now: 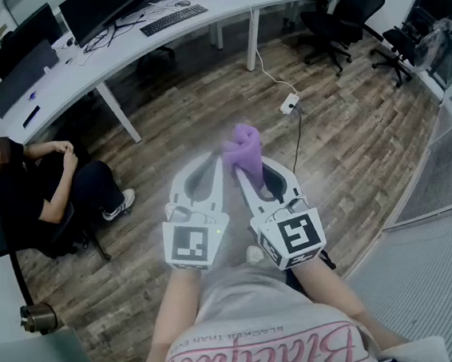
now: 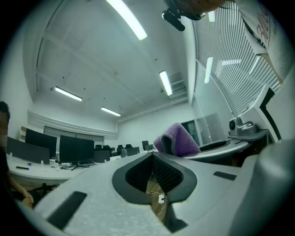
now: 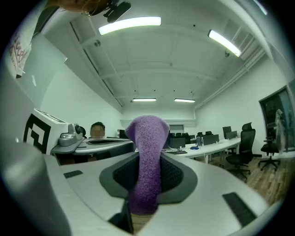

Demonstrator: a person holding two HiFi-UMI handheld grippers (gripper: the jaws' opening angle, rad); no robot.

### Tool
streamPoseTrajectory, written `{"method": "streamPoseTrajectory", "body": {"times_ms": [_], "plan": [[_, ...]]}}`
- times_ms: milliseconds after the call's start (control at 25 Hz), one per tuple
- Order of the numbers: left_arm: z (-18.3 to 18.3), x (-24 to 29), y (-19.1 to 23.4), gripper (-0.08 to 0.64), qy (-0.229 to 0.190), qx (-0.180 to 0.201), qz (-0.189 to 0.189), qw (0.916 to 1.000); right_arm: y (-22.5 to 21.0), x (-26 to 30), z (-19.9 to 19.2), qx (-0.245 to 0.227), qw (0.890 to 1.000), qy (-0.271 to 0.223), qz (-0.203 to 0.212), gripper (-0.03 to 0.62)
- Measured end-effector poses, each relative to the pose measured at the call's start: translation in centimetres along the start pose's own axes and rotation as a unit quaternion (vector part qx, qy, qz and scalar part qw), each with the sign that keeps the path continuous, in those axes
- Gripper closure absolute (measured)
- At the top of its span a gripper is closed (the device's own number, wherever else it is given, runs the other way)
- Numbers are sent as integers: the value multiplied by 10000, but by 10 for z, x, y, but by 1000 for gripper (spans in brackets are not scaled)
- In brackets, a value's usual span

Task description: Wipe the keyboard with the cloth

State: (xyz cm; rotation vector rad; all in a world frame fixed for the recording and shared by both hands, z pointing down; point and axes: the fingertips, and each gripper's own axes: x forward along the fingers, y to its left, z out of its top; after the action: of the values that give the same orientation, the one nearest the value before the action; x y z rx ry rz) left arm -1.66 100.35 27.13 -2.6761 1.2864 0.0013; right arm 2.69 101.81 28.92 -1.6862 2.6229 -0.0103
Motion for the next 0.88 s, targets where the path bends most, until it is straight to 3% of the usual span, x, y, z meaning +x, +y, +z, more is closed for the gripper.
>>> {"method": "streamPoseTrajectory", "body": {"times_ms": [560, 880], "plan": [[-6, 42, -19, 554, 13, -41, 94, 9999, -46, 0, -3, -74, 9999, 55, 77, 502], [-11, 66, -34, 554, 105, -39, 399, 9991, -76, -4, -13, -65, 9995, 65, 318, 505]]}}
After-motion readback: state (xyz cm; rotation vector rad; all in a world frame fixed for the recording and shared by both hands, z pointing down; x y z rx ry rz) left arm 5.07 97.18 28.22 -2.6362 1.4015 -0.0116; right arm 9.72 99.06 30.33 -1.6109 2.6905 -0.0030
